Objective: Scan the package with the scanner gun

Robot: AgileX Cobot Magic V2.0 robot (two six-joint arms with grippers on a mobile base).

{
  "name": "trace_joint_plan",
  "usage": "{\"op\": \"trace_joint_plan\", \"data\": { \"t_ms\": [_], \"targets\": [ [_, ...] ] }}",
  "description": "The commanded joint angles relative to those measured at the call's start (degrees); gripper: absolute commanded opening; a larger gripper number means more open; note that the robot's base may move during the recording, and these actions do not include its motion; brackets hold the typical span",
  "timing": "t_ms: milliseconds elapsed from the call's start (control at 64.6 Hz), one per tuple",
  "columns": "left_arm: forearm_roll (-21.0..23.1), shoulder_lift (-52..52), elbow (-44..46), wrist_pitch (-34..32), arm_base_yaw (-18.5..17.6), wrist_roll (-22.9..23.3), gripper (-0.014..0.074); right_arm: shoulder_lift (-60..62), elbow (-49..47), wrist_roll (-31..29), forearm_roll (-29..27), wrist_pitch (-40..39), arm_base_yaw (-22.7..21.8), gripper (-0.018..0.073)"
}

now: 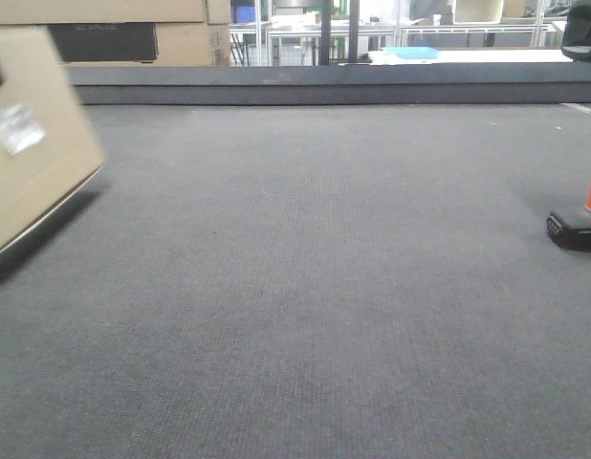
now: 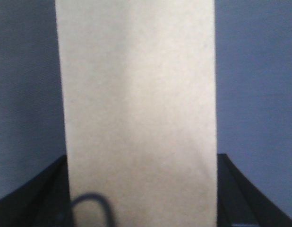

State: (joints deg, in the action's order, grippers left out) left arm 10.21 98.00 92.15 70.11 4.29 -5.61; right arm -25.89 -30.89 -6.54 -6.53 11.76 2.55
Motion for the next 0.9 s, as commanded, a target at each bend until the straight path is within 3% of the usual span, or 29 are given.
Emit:
{"op": "trace_joint_plan", "data": {
  "t_ms": [0, 108, 232, 341, 527, 759, 883],
  "targets": [
    [7.5, -2.4, 0.6, -0.2, 0.1, -2.3, -0.0111, -0.1, -0.3, 0.0, 0.0, 0.1, 1.3, 0.0559],
    [16.1, -2.8, 0.6, -0.2, 0.1, -4.7, -0.0111, -0.1, -0.3, 0.0, -0.3, 2.5, 3.2, 0.0559],
    [26.1, -2.8, 0.6, -0.2, 0.1, -7.2, -0.0111, -0.1, -0.3, 0.0, -5.1, 7.3, 5.1, 0.0559],
    [31.3, -2.8, 0.6, -0.2, 0.1, -8.1, -0.0111, -0.1, 0.7, 0.0, -7.9, 9.5, 6.1, 0.0559],
    [32.5, -2.8, 0.6, -0.2, 0.1, -8.5, -0.0111, -0.1, 8.9, 0.0, -9.2, 3.3, 6.8, 0.0559],
    [32.6, -2.8, 0.6, -0.2, 0.0, -8.5, -0.0111, -1.3, 21.9, 0.0, -9.3, -21.5, 6.8, 0.0559],
    [32.6, -2.8, 0.6, -0.2, 0.0, -8.5, -0.0111, -5.0, 23.7, 0.0, -9.3, -26.4, 6.8, 0.0559]
  ]
}}
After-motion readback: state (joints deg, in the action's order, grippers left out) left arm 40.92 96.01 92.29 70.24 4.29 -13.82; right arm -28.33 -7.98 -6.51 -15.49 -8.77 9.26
